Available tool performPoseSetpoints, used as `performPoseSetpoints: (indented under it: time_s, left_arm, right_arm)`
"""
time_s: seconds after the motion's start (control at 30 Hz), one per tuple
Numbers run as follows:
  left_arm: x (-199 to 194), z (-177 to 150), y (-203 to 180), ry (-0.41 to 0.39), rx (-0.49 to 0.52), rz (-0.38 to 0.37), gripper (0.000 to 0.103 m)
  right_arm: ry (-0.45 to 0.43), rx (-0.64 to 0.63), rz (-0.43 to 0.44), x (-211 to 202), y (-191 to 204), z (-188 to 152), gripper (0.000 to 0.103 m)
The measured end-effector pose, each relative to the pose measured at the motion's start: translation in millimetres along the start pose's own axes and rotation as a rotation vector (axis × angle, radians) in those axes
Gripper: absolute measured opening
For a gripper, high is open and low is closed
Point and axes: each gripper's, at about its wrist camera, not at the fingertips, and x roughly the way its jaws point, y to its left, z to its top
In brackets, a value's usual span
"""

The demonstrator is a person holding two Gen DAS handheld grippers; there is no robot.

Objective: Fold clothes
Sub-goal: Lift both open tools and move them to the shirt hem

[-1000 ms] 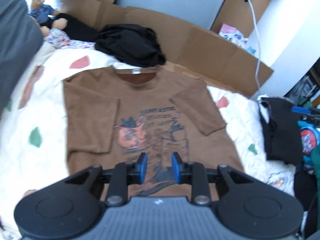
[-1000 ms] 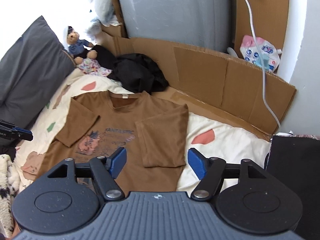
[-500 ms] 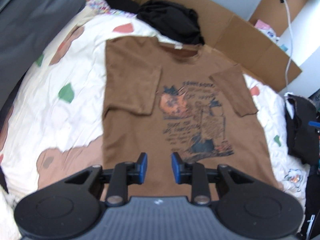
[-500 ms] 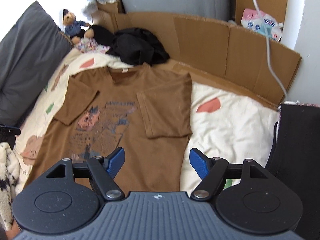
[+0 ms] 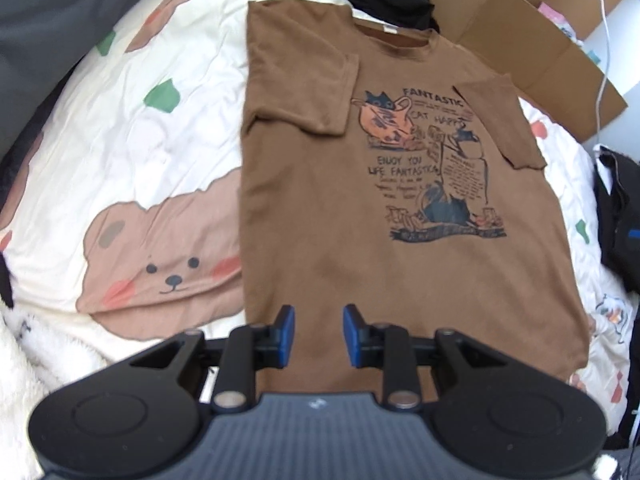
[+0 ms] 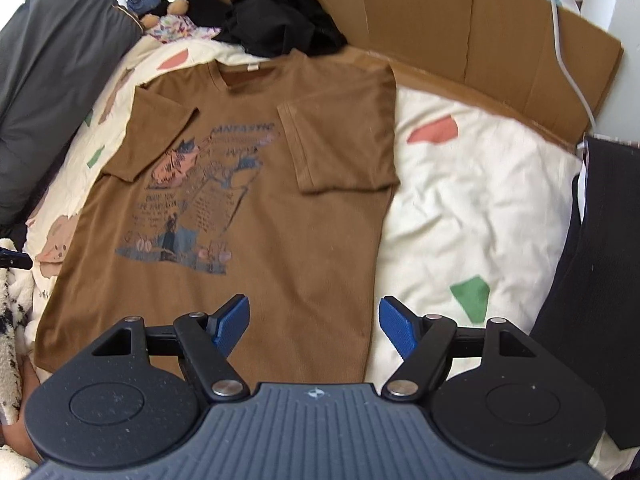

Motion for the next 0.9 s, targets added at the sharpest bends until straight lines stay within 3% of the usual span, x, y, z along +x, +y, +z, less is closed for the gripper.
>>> performPoseSetpoints:
  time_s: [0.57,0.9]
  left_arm:
    - [31.6,-5.5,14.3,0.131,0.002,0.035,0.034]
    - [39.3,-8.6,32.6,0.151,-0.018,0.071,0.034]
  right_arm:
    - [0.086,0.025,0.013,19.6,-4.7,-16.5,0.076]
    - [0.156,0.011,0.012,38.2,-4.3,-32.2,0.076]
